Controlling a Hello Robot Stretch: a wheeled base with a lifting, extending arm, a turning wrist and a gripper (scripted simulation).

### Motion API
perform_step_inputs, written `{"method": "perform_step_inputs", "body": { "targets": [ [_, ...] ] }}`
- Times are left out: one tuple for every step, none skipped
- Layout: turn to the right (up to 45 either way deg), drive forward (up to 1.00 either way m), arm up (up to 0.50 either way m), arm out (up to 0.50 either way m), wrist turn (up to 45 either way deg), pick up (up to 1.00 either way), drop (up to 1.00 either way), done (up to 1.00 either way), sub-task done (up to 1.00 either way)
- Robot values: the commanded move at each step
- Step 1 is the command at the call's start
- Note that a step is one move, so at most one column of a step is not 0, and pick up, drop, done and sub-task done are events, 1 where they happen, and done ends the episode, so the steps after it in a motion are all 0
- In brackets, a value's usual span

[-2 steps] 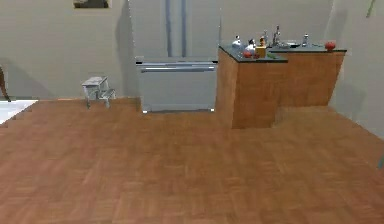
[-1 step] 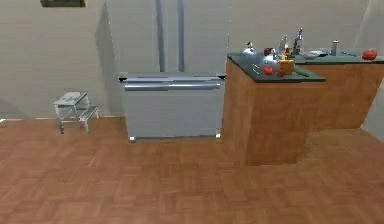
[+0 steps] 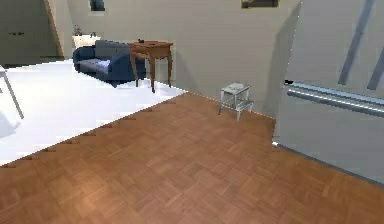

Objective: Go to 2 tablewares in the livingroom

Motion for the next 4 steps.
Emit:
{"method": "perform_step_inputs", "body": {
  "targets": [
    [-33.0,0.00,0.00,0.00,0.0,0.00,0.00,0.00,0.00],
    [0.0,1.00,0.00,0.00,0.0,0.00,0.00,0.00,0.00],
    [0.0,1.00,0.00,0.00,0.0,0.00,0.00,0.00,0.00],
    [0.0,1.00,0.00,0.00,0.0,0.00,0.00,0.00,0.00]
  ]
}}
